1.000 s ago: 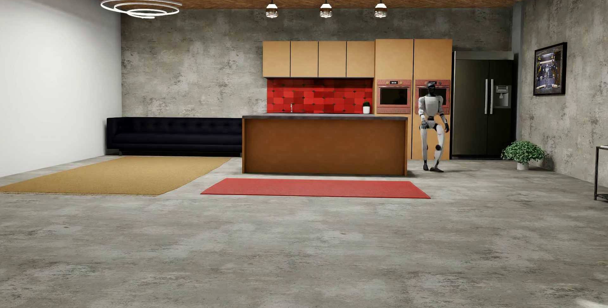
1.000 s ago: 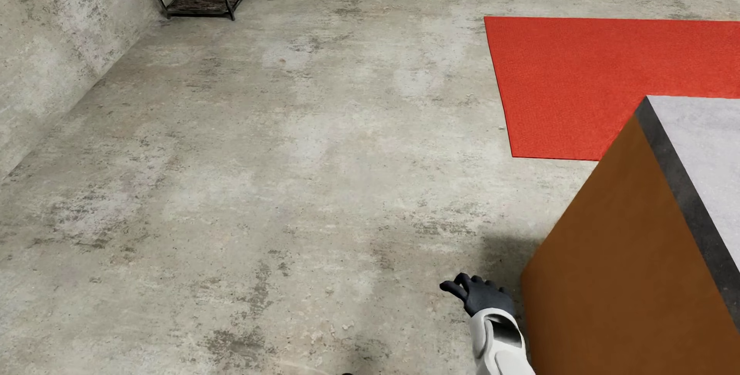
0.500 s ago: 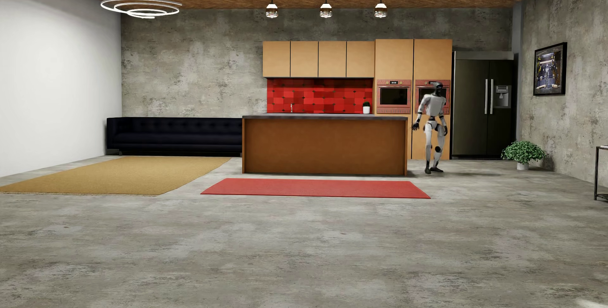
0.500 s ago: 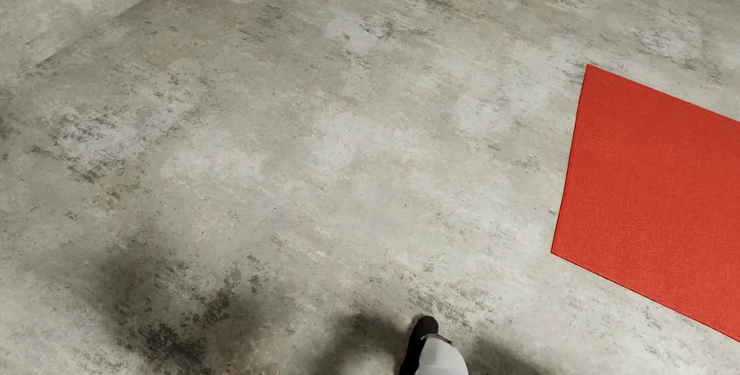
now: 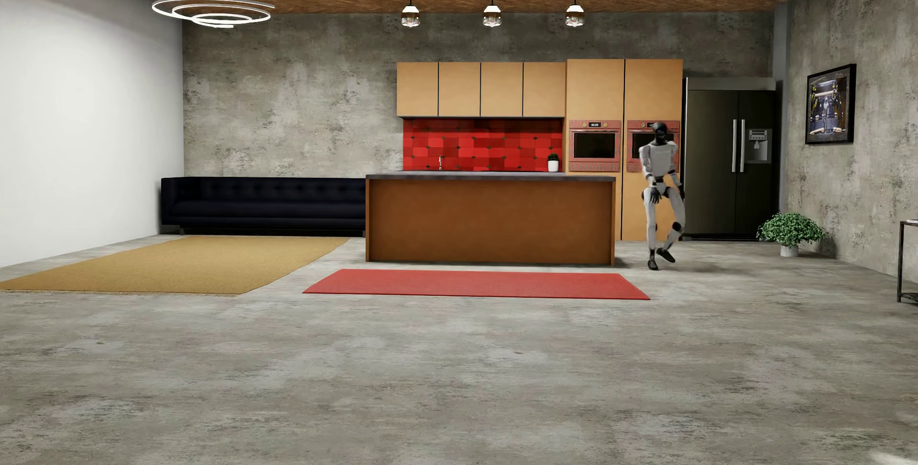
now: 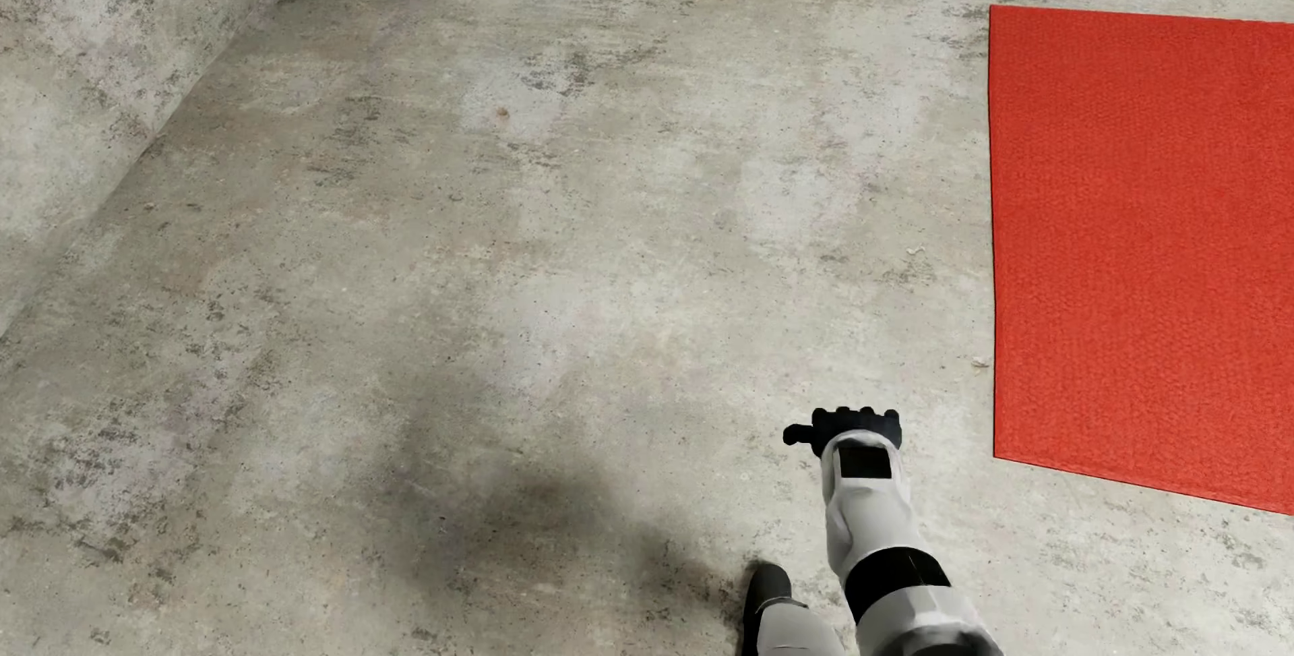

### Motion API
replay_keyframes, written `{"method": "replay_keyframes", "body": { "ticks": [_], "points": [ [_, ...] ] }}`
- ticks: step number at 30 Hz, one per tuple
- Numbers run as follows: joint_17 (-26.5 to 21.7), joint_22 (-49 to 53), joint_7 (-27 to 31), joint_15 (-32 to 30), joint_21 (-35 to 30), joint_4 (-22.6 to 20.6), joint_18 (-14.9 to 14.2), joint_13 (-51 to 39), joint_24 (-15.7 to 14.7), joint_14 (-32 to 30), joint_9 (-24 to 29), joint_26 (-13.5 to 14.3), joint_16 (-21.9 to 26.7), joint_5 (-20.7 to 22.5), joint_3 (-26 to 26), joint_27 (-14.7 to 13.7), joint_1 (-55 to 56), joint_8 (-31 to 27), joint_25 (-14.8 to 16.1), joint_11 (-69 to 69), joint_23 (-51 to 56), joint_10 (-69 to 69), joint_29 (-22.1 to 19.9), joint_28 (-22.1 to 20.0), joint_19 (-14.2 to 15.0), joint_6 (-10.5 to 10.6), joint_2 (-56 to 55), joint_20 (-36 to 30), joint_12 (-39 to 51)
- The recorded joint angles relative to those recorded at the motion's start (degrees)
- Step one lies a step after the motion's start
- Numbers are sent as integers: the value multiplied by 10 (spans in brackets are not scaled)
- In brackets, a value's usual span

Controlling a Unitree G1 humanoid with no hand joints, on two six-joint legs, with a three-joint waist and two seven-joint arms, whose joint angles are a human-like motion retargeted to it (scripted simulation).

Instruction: Go around the counter

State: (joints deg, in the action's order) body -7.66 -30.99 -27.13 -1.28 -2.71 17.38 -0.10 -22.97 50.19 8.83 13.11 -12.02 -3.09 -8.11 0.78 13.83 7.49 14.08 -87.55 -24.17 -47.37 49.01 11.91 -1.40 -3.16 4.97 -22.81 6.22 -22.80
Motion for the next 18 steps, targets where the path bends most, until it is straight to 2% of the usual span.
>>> {"method": "replay_keyframes", "body": {
  "ticks": [1, 2, 3, 4, 6, 8, 10, 11, 12, 14, 15, 16, 17, 18],
  "points": [
    [0, 14, -53, 1, -7, -13, -10, -34, 5, 6, -6, -4, 5, 18, -2, -53, -8, -21, -2, 19, 31, -81, -24, 5, 0, 3, 14, -12, 7],
    [8, 21, -76, 6, 9, -38, -18, -53, 13, 8, -11, -8, 19, 33, -2, -73, -16, -40, 21, 29, 72, -177, -55, 19, 1, 6, 26, -30, 17],
    [20, 23, -67, 13, 30, -69, -17, -59, 16, 9, -15, -14, 35, 43, -2, -79, -20, -55, 68, 32, 121, -259, -80, 43, 2, 7, 36, -45, 31],
    [31, 28, -39, 21, 47, -94, -23, -55, 14, 10, -18, -20, 53, 51, 1, -84, -15, -66, 131, 26, 177, -305, -108, 58, 2, 8, 42, -54, 48],
    [25, 49, 32, 36, 55, -124, -16, -20, 10, 3, -21, -25, 82, 60, 11, -95, 20, -76, 228, 6, 281, -305, -165, 64, 3, 8, 47, -63, 76],
    [6, 61, 84, 40, 71, -138, -2, 48, 2, -13, -19, -27, 98, 66, 17, -98, 68, -80, 311, -8, 367, -258, -185, 51, 6, 8, 54, -59, 111],
    [-1, 111, 120, 45, 88, -148, -4, 114, -7, -25, -17, -22, 96, 76, 17, -78, 106, -86, 364, -8, 370, -247, -199, 47, 7, 8, 69, -54, 113],
    [-6, 133, 137, 48, 96, -153, -6, 140, -9, -27, -17, -19, 94, 83, 15, -53, 118, -92, 372, -5, 340, -266, -194, 46, 8, 7, 78, -55, 111],
    [-8, 152, 147, 51, 103, -154, -13, 162, -12, -34, -18, -15, 92, 91, 14, -16, 123, -97, 375, -1, 291, -296, -182, 48, 8, 5, 90, -58, 106],
    [-14, 163, 128, 54, 107, -147, -25, 199, -18, -46, -22, -4, 88, 108, 15, 75, 117, -100, 353, 3, 146, -342, -138, 53, 7, 1, 118, -64, 100],
    [-21, 153, 129, 66, 88, -142, -12, 214, -13, -71, -24, -6, 87, 118, 16, 123, 109, -101, 315, -10, 52, -343, -94, 60, 5, 0, 128, -70, 96],
    [-31, 135, 130, 71, 49, -136, 40, 235, -4, -80, -26, -12, 84, 126, 17, 142, 99, -105, 249, -39, -26, -328, -25, 66, 8, -2, 132, -78, 97],
    [-53, 111, 126, 71, -34, -128, 47, 263, -2, -56, -27, -15, 76, 128, 18, 119, 95, -109, 145, -96, -80, -294, 63, 69, 11, -6, 122, -82, 99],
    [-67, 78, 117, 62, -85, -122, 44, 295, 0, -27, -26, -21, 65, 124, 18, 76, 89, -110, 64, -177, -89, -256, 96, 70, 29, -15, 100, -82, 106]
  ]
}}
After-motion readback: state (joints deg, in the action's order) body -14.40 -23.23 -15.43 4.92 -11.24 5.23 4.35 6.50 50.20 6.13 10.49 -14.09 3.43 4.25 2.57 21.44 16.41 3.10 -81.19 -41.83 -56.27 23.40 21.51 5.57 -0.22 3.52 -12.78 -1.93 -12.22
